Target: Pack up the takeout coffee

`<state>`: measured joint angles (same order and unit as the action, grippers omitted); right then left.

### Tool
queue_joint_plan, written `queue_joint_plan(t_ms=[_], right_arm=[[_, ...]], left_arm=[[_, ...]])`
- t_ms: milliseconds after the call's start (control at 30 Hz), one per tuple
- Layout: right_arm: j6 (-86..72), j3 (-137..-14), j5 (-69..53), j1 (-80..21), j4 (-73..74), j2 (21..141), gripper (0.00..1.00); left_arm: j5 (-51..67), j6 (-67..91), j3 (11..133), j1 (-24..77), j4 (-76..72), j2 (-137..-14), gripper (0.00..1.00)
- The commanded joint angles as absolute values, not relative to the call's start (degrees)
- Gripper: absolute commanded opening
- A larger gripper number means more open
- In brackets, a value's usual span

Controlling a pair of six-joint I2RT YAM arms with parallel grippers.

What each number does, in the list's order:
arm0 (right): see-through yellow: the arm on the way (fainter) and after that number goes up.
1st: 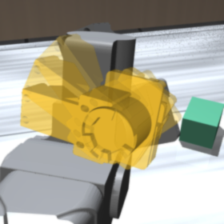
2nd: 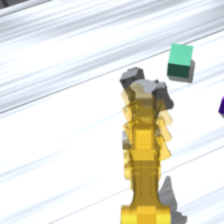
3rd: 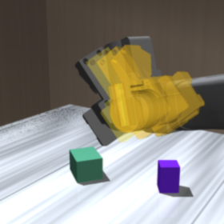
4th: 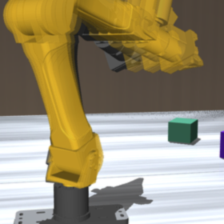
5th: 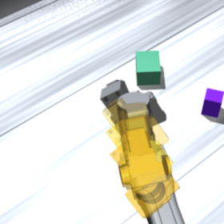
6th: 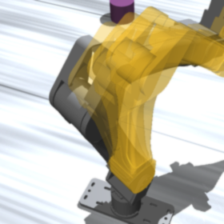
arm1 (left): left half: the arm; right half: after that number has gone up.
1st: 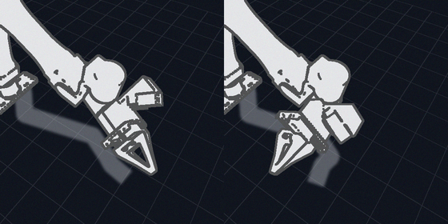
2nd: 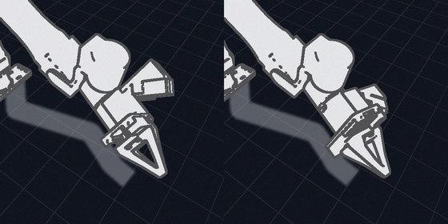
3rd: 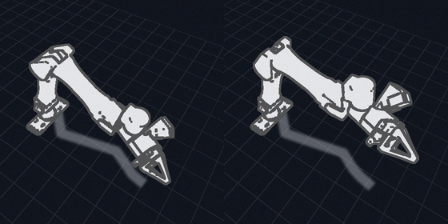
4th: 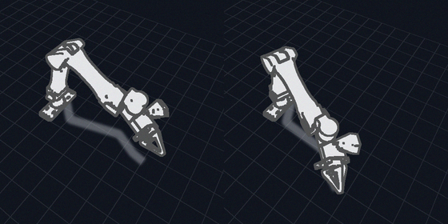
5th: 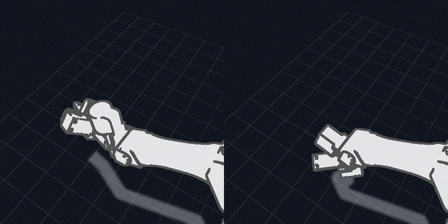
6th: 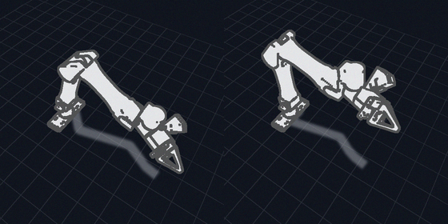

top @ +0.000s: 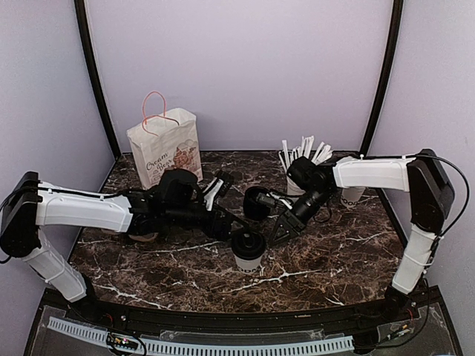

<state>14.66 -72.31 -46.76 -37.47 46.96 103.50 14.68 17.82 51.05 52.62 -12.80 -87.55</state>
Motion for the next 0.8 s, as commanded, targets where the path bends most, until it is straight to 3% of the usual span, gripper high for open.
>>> queue_joint_plan(t_ms=[0,367,767], right_arm=[[18.49,-71.94,-44.81,-40.16,48.18,100.5,0.58],[15.97,-73.67,-37.23,-43.03,46.65,102.77,0.58],[14.07,-78.44,-33.11,-39.55,44.83,106.1,0.57]], left_arm=[[16.86,19.57,54.24,50.69,-10.73,-88.55,0.8],[26.26,20.18,57.03,49.44,-13.97,-94.38,0.67],[26.09,23.82,49.55,49.44,-16.62,-90.3,0.58]])
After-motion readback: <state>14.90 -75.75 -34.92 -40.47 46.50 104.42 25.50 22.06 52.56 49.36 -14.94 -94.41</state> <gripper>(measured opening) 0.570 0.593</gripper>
